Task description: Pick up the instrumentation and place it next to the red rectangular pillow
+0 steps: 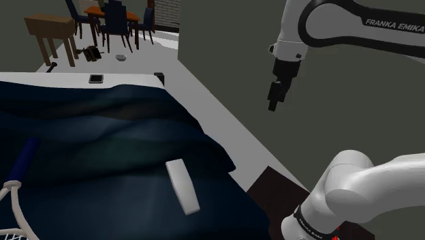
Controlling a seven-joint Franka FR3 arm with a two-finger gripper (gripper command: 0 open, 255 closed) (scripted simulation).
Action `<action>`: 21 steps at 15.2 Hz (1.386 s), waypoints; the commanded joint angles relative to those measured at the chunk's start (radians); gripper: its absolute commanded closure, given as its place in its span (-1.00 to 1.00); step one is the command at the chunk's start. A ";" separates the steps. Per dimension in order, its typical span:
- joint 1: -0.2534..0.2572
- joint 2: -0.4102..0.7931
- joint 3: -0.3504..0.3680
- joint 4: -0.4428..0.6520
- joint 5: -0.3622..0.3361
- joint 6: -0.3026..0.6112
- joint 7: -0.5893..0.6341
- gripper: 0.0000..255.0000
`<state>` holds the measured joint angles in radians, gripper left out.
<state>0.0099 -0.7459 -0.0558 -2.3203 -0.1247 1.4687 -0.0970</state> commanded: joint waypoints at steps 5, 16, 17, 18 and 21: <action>0.013 -0.018 0.072 -0.090 0.071 0.080 0.131 -1.00; 0.063 0.083 0.293 -0.222 0.255 0.358 0.477 -1.00; 0.066 0.103 0.314 -0.225 0.269 0.387 0.508 -1.00; 0.069 0.126 0.335 -0.226 0.281 0.417 0.539 -1.00; 0.073 0.204 0.399 -0.218 0.309 0.506 0.632 -1.00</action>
<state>0.0827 -0.5728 0.3214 -2.5387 0.1752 1.9365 0.5020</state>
